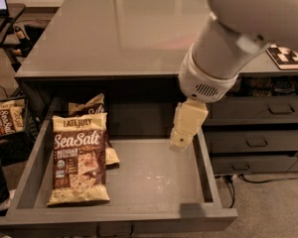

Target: Pick brown chip bag from top drawer and place on counter

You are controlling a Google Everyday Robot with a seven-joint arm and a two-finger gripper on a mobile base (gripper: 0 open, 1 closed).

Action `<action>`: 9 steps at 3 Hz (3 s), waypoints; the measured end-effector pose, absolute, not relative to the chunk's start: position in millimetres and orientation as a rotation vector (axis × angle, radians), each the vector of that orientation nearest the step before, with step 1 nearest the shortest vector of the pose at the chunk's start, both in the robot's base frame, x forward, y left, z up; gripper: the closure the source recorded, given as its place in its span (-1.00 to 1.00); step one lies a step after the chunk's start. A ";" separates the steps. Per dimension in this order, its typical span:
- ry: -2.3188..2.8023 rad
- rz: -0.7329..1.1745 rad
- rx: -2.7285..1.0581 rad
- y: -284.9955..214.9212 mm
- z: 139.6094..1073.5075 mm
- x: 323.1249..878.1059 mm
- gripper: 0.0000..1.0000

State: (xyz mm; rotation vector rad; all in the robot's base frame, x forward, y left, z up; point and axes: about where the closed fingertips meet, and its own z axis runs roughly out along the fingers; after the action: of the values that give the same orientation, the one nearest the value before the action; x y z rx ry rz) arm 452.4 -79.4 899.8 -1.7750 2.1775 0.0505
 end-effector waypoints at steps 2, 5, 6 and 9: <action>2.184 0.113 -1.762 -55.4 875.6 453.3 -1.00; 2.026 0.352 -1.775 52.2 857.4 460.5 -1.00; 2.026 0.352 -1.775 52.2 857.4 460.5 -1.00; 1.933 0.313 -1.761 142.9 808.2 494.7 -1.00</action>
Offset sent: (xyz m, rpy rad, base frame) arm 0.0006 0.0207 -0.0207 0.0308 0.0242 -0.0018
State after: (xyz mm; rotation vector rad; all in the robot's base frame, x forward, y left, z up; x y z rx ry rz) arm 494.7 142.9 808.2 -1.7613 1.9328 0.3125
